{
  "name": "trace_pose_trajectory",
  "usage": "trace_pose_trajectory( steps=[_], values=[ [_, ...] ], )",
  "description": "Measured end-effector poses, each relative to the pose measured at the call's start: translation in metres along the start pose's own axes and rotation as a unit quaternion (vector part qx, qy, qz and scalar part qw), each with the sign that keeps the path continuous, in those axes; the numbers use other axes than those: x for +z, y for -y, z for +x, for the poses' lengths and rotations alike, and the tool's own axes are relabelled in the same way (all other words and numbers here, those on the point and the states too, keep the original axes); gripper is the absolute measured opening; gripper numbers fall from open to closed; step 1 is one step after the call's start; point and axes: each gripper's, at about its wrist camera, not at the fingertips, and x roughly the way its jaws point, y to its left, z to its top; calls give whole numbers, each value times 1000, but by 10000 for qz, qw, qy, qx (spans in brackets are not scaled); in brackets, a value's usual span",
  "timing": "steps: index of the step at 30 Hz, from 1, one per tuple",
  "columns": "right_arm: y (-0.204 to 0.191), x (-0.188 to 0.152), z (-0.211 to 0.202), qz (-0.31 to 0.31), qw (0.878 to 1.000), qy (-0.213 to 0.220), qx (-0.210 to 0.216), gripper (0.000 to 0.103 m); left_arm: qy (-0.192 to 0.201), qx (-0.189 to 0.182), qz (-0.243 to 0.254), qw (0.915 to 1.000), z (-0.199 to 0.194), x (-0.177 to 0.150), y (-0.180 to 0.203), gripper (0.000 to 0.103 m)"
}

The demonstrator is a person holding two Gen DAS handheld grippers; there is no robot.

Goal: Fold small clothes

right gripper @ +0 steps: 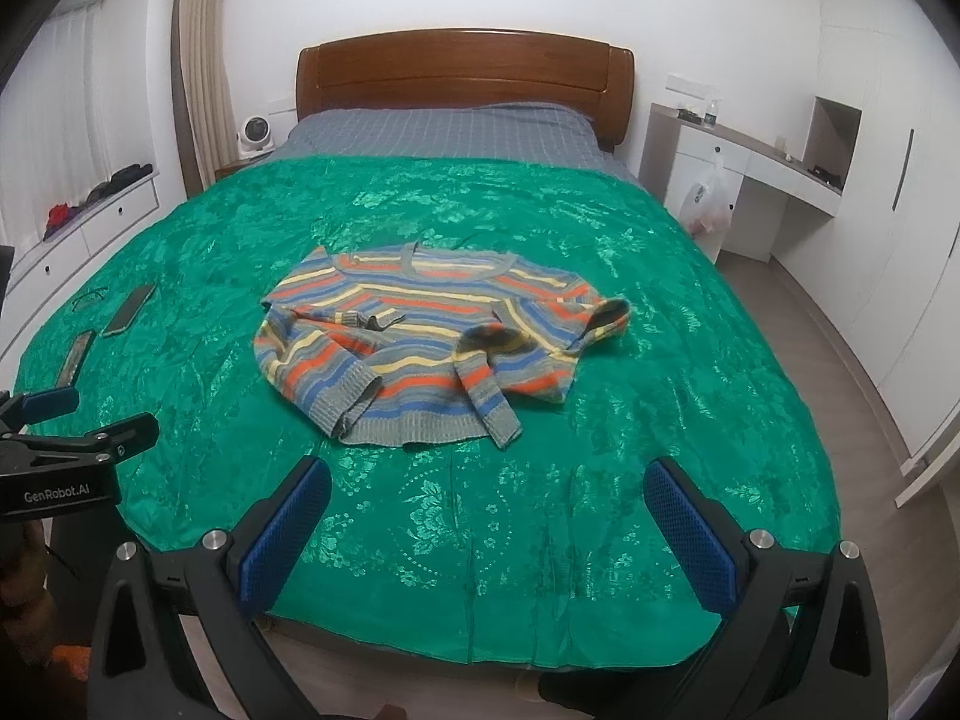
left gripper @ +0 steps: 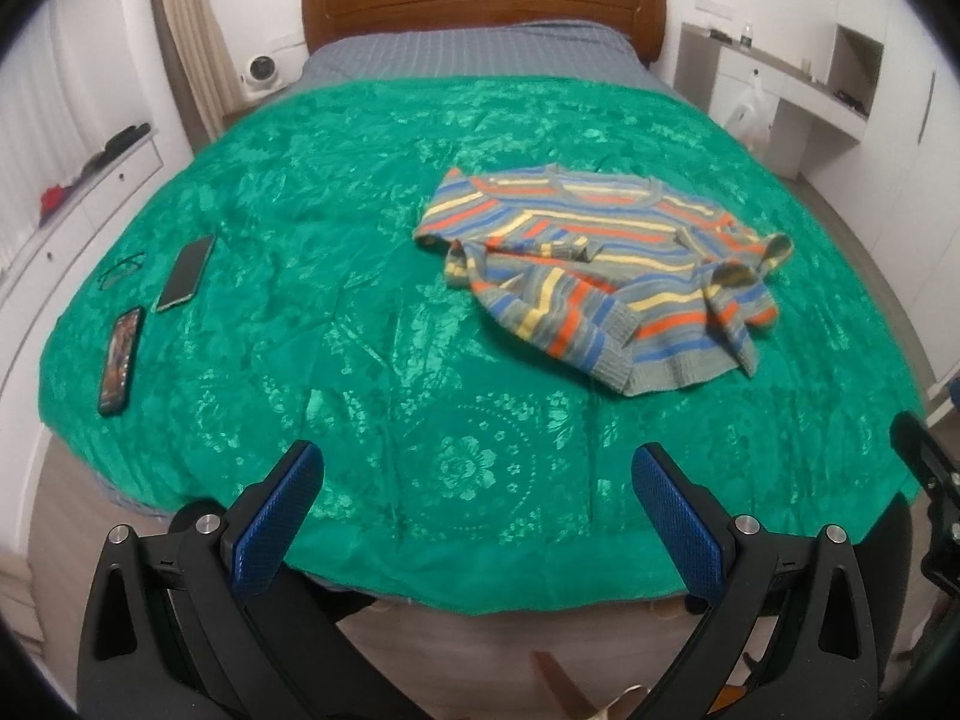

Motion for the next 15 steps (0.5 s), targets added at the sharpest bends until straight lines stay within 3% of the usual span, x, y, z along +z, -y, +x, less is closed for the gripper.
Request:
trace_pose_trajectory(
  steps=[5,15],
  values=[
    [4,0,-4,172,9998,104,-87,103,163,-39,-61,9998,-7,2,-2,103],
    [0,3,-4,294,9992,9,254,103,215,-67,-44,9997,-10,2,-2,103]
  ],
)
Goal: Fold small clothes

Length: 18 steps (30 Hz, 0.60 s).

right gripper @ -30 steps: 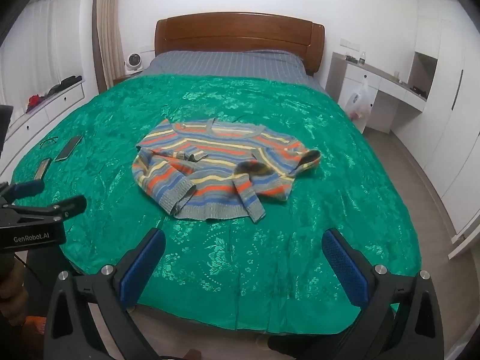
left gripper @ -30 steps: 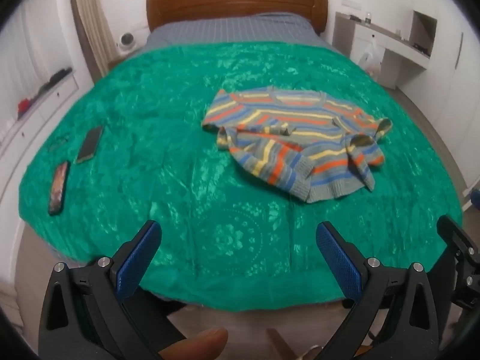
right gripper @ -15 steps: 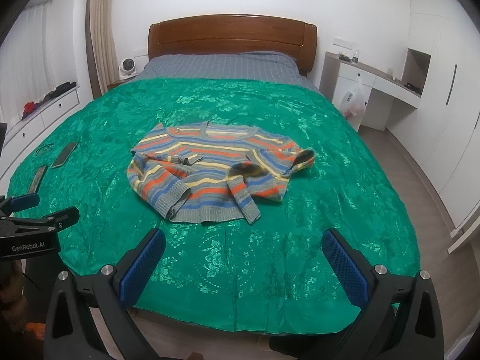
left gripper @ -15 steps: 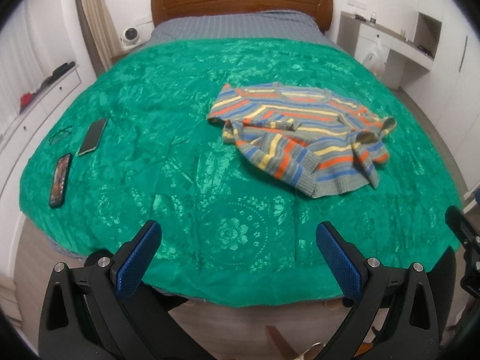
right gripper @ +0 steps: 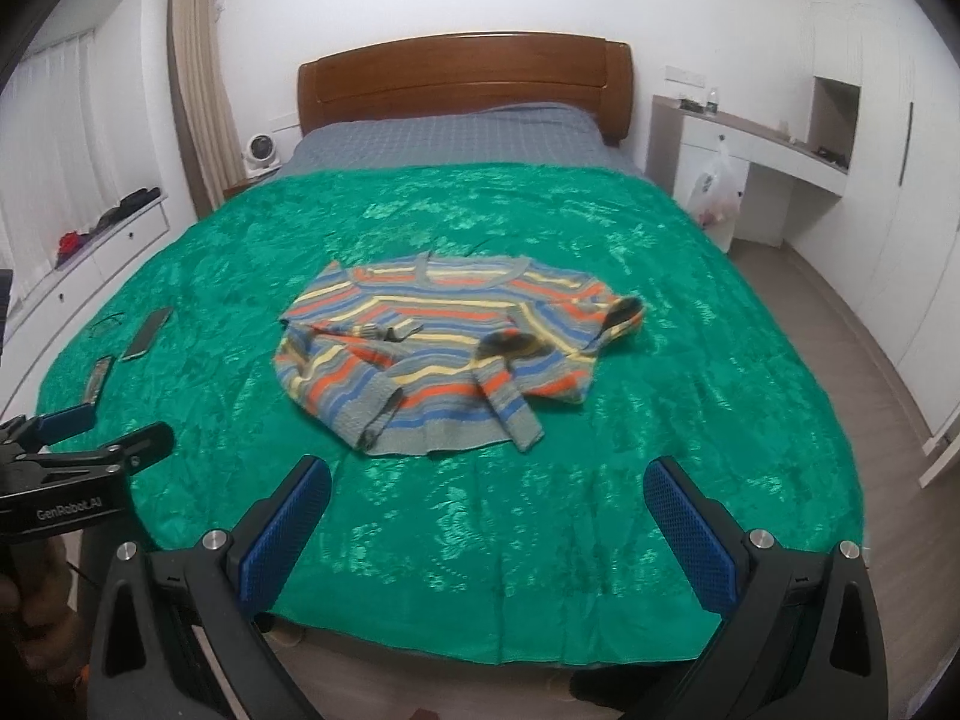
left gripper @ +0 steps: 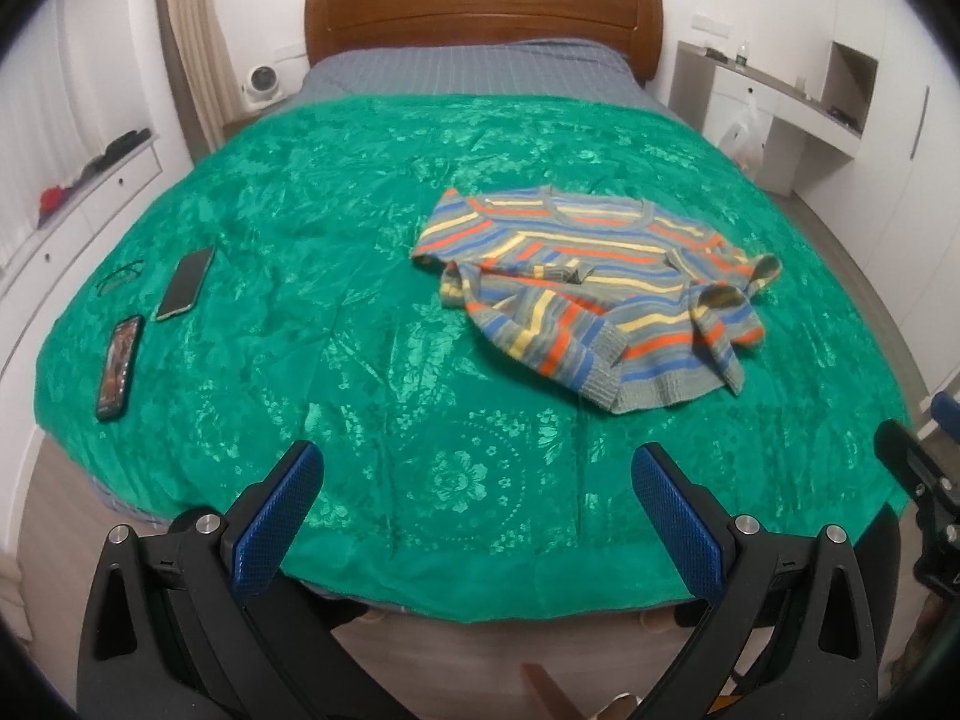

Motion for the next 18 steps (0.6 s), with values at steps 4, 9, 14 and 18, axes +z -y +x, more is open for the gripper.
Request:
trace_pose_trajectory(
  steps=[4,9,14,18],
  values=[
    [-7,1,-2,-93,9999,53,-1,103,93,34,73,9999,-5,0,5,103],
    [-12,-3,2,-180,9998,-48,36,103,38,20,100,9999,-3,-3,8,103],
    [-15,-9,7,-216,9996,-156,98,103,-16,8,95,10000,-1,-4,10,103],
    [-16,-9,6,-194,9997,-119,86,103,28,26,109,9999,-3,-4,11,103]
  ],
)
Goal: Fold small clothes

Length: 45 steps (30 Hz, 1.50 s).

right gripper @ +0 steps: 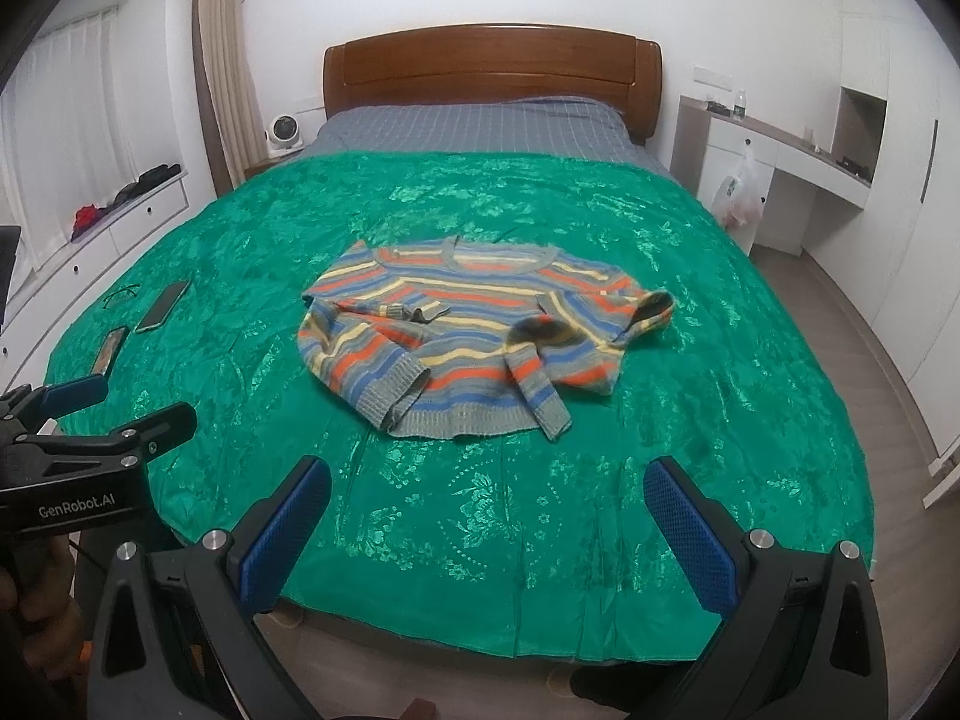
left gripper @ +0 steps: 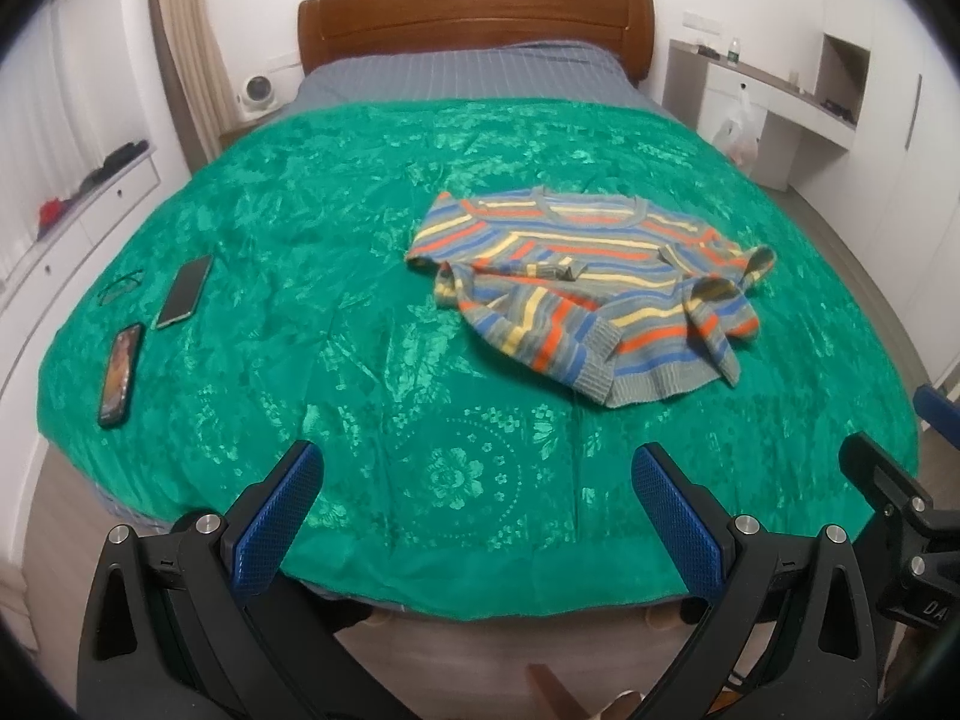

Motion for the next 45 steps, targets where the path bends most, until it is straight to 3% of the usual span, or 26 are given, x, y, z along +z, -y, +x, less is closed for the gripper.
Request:
trace_pose_trajectory(
  steps=[19,22,25,30,31,32,33,34,35,39,43,44,45],
  values=[
    [21,-3,12,98,9998,68,-160,103,-135,122,-163,9997,13,-1,-15,103],
    [34,-5,41,-185,9997,122,-125,103,-137,126,-101,9998,17,-1,-14,103],
    [49,-4,96,-475,9987,-186,-29,102,-229,110,-2,9997,24,-3,-12,103],
    [51,8,192,-1099,9917,-656,136,85,-311,129,40,9994,31,-8,-11,103],
    [51,9,212,-1181,9897,-779,216,75,-349,118,37,9993,33,-9,-12,103],
    [54,9,226,-1154,9884,-923,342,56,-401,96,32,9991,37,-10,-13,103],
    [58,9,236,-1044,9874,-1085,497,44,-459,29,35,9989,42,-11,-15,103],
    [64,10,237,-836,9874,-1156,685,21,-498,-50,41,9987,46,-12,-17,103],
    [72,12,229,-566,9891,-1082,827,8,-509,-243,34,9984,51,-13,-20,103],
    [89,11,184,-80,9901,-840,1125,8,-704,-1092,-88,9915,87,-7,-19,103],
    [93,7,163,168,9884,-793,1283,8,-1120,-1715,-328,9782,162,7,3,102],
    [93,7,158,226,9884,-751,1299,8,-1159,-1772,-424,9764,184,11,9,99],
    [95,6,154,286,9884,-713,1312,8,-1174,-1732,-513,9765,197,14,12,87]
  ],
)
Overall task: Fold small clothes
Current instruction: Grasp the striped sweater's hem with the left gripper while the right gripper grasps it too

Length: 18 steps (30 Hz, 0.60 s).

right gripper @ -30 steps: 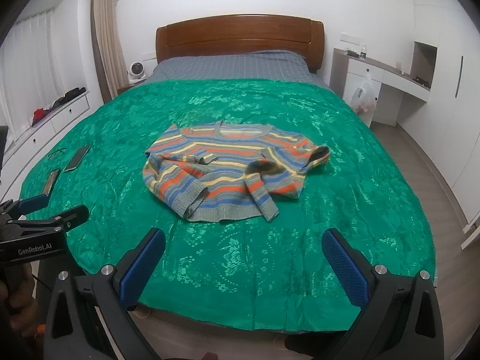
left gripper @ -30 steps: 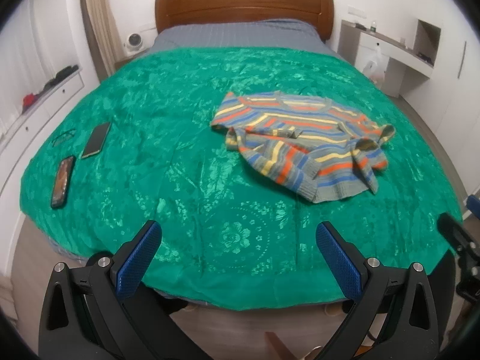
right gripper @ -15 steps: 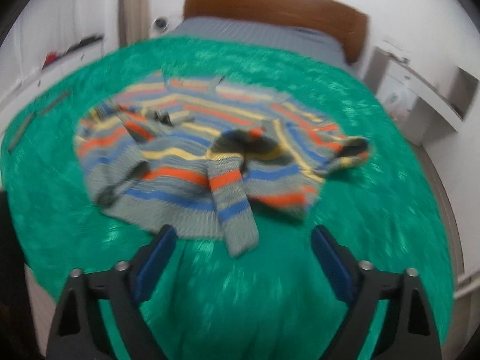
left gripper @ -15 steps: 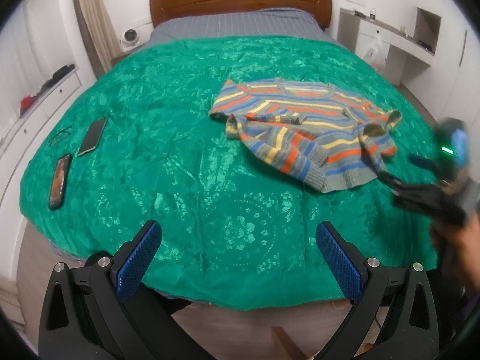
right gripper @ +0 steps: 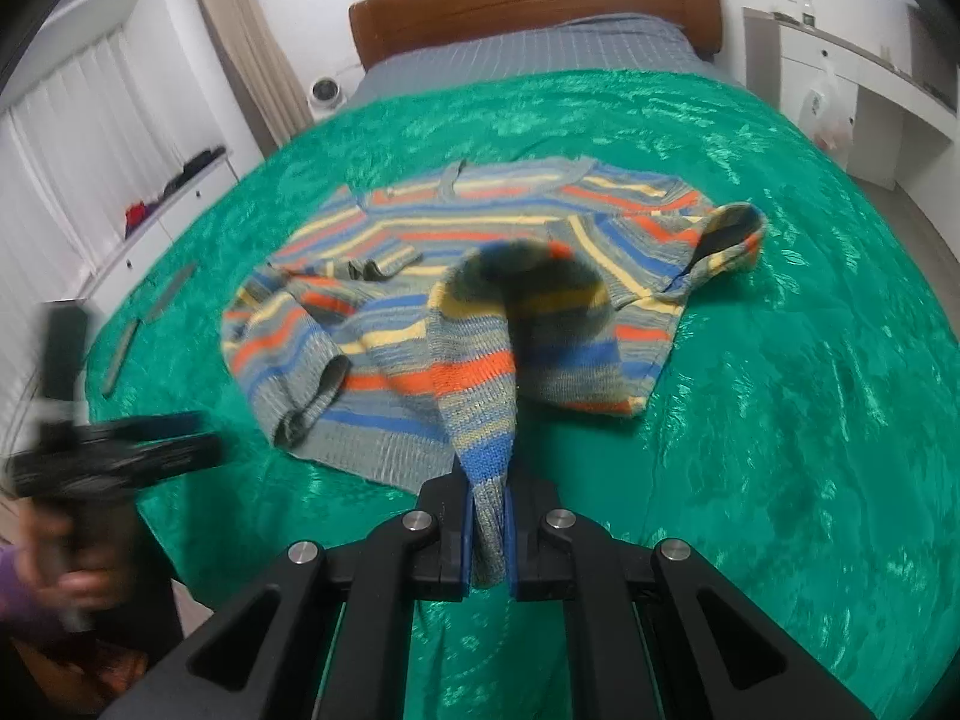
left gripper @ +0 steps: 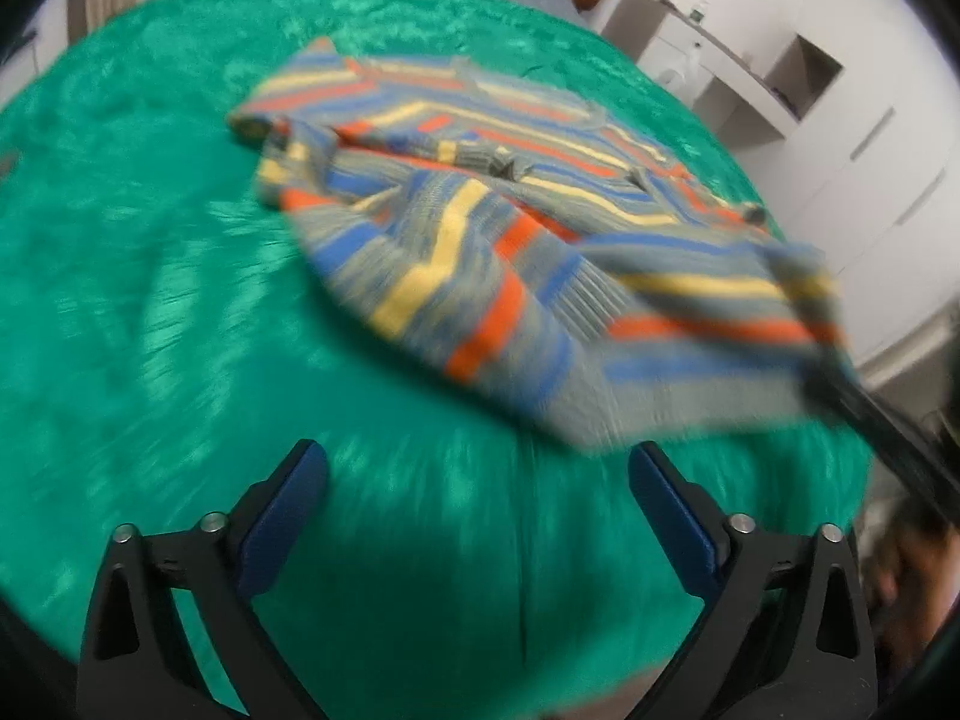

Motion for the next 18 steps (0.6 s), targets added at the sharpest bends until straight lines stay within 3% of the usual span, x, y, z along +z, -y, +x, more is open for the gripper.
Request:
trace_pose_trajectory(
  steps=[1,2,3,6,9,13,18],
  values=[
    [0,1,-2,43,10000,28,17,8,19,3,-127,9999,8,4,-1,76],
    [0,-1,-9,95,9999,60,63,8,92,-75,-283,9995,13,8,-4,54],
    [-1,0,-10,104,9999,81,79,8,193,-285,-457,9984,12,10,-9,7],
    [-5,-2,-27,117,9998,86,163,8,158,-906,-879,9919,-10,6,-28,3],
    [-3,-10,-51,323,9984,-28,456,8,-45,-1042,-511,9932,-53,-11,-47,3],
    [2,-42,-64,599,9954,-490,570,8,-545,-752,-222,9954,-84,-36,-86,3],
    [19,-94,-22,1004,9872,-1209,272,8,-1068,-185,-116,9940,-63,-67,-103,3]
  ],
)
